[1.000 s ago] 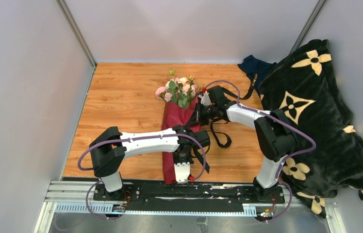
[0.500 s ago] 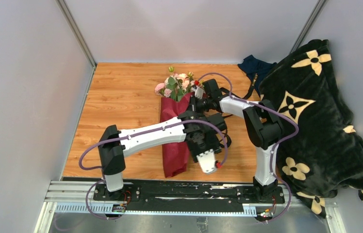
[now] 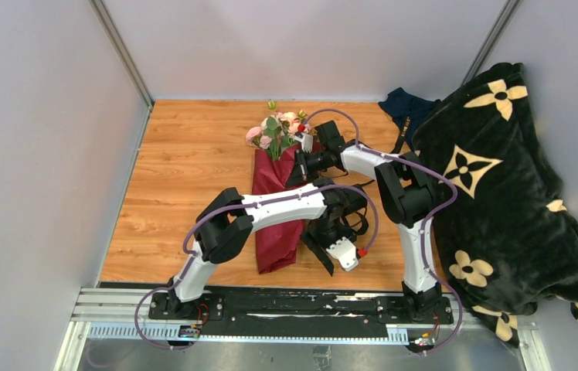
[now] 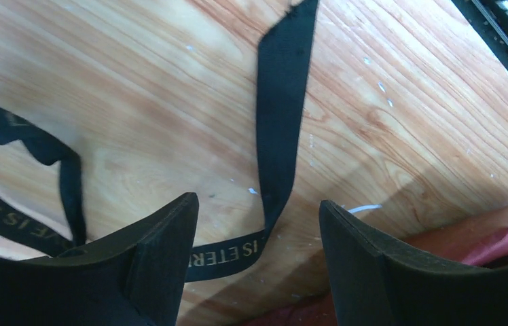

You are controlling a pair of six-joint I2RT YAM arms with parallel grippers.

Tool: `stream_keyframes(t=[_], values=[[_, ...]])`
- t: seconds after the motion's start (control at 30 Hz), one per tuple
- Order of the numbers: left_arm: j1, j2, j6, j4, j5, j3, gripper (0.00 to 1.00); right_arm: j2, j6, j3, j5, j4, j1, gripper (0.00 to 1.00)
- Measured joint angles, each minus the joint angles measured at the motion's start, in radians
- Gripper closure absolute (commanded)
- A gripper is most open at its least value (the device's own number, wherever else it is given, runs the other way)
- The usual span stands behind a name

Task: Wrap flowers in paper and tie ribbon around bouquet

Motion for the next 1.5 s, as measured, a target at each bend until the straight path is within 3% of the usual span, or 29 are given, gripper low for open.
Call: stream_keyframes(t=[0.27, 0.33, 0.37, 0.4, 0.43, 0.47, 0.57, 0.67, 0.87, 1.17, 1.33, 1.43, 1.5], values=[[0.006, 0.003, 0.029, 0.008, 0.000, -0.081, 0.33, 0.009, -0.035, 0.015, 0.001, -0.029, 0.000, 1.00], [0.006, 0.003, 0.028, 0.024, 0.000, -0.101, 0.49, 0.009, -0.039, 0.015, 0.002, -0.031, 0.000, 1.00], [0.005, 0.003, 0.026, 0.039, -0.002, -0.114, 0.68, 0.009, -0.042, 0.015, 0.002, -0.032, 0.000, 1.00], [0.005, 0.003, 0.025, 0.051, -0.006, -0.125, 0.78, 0.009, -0.044, 0.015, 0.003, -0.033, 0.000, 1.00], [0.005, 0.003, 0.023, 0.060, -0.007, -0.129, 0.96, 0.009, -0.046, 0.015, 0.004, -0.034, 0.000, 1.00], [0.005, 0.003, 0.011, 0.067, -0.010, -0.130, 1.00, 0.008, -0.047, 0.015, 0.004, -0.034, 0.000, 1.00], [-0.006, -0.005, -0.030, 0.086, -0.026, -0.143, 1.00, 0.003, -0.049, 0.015, 0.010, -0.040, 0.000, 1.00], [-0.042, -0.032, -0.167, 0.091, -0.014, -0.175, 1.00, -0.008, -0.046, 0.015, 0.026, -0.062, 0.000, 1.00], [-0.114, -0.259, -0.404, 0.057, 0.114, -0.423, 1.00, -0.039, 0.021, 0.040, 0.057, -0.110, 0.000, 1.00], [-0.058, -0.534, -0.345, -0.014, 0.004, -0.891, 1.00, -0.081, 0.116, 0.102, 0.106, -0.155, 0.000, 1.00], [0.129, -0.694, -0.184, -0.020, -0.189, -1.069, 1.00, -0.100, 0.133, 0.114, 0.126, -0.188, 0.000, 1.00], [0.334, -0.784, -0.045, -0.023, -0.317, -1.127, 1.00, -0.113, 0.132, 0.115, 0.134, -0.209, 0.000, 1.00], [0.530, -0.834, 0.077, -0.015, -0.396, -1.129, 1.00, -0.124, 0.130, 0.115, 0.137, -0.222, 0.000, 1.00]])
